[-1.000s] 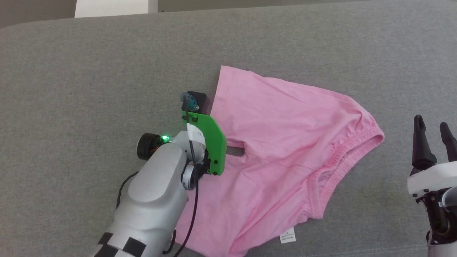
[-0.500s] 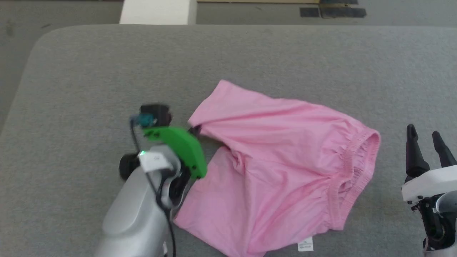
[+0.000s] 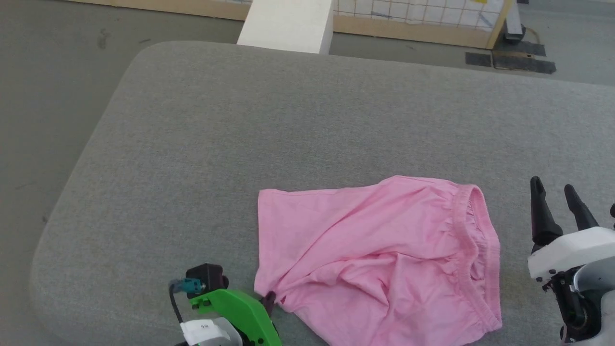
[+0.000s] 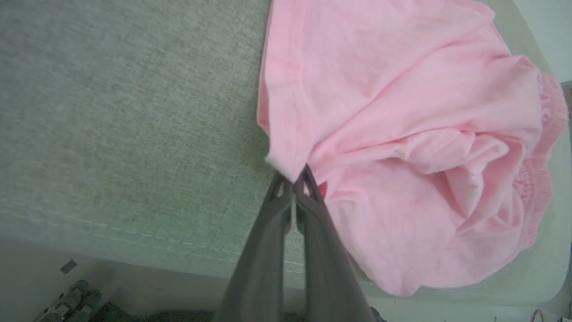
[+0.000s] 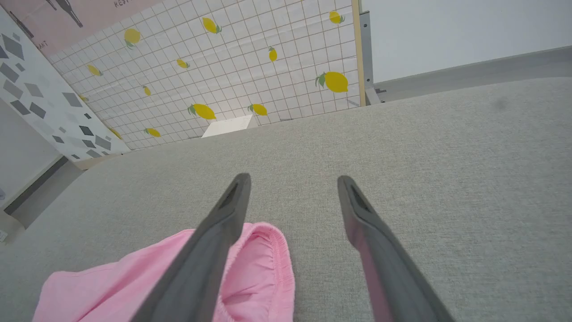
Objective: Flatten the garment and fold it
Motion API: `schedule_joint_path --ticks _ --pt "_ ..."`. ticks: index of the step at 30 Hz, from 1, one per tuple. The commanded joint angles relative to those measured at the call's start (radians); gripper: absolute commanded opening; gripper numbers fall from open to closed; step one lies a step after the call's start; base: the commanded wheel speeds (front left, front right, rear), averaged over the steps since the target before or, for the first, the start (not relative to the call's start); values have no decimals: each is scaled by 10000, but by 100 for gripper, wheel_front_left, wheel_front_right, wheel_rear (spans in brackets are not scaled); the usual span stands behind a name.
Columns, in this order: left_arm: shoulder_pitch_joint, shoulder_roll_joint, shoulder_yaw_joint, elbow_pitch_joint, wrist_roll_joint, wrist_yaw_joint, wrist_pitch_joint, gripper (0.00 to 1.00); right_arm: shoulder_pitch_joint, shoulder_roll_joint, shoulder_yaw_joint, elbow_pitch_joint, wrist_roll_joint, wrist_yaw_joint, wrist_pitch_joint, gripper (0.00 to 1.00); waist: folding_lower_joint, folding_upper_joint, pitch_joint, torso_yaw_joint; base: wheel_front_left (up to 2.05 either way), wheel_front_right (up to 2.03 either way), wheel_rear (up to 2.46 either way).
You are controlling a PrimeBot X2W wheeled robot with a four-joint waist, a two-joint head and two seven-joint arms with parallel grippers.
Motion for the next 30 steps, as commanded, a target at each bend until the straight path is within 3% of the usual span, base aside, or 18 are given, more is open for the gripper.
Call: schedule_joint_path --ticks 1,5,9,11,15,18,21,26,30 --pt "68 17 89 -150 -76 102 -38 100 83 -1 38 26 17 -13 41 100 0 0 -77 96 0 0 0" --pt "-67 341 515 -816 72 316 -306 100 96 -1 74 52 54 -13 38 100 0 0 -84 45 0 0 0" --pt "-807 1191 725 -1640 833 322 -491 100 108 -1 61 56 71 -13 39 100 0 0 -40 -40 0 0 0" --pt "-1443 1732 536 -1738 1423 114 -414 100 96 -1 52 33 84 -13 58 100 0 0 25 -96 0 0 0" --pt "-2945 2476 -315 -959 2256 -744 343 100 11 -1 100 -50 107 -13 127 100 0 0 277 -295 0 0 0" --pt "-3939 2517 -895 -35 2340 -1490 957 100 -67 -1 44 -124 104 -13 160 100 0 0 532 -448 0 0 0" --pt "-4701 2350 -1223 877 2304 -1925 1377 100 -127 -1 17 -195 73 -13 196 100 0 0 795 -581 0 0 0" --pt "-5626 1963 -1469 2406 2217 -2168 1830 100 -231 -1 -20 -324 47 -13 240 100 0 0 1179 -796 0 0 0" --pt "-5950 1761 -1470 3364 2117 -2084 2038 100 -320 -1 -19 -413 21 -13 264 100 0 0 1374 -928 0 0 0"
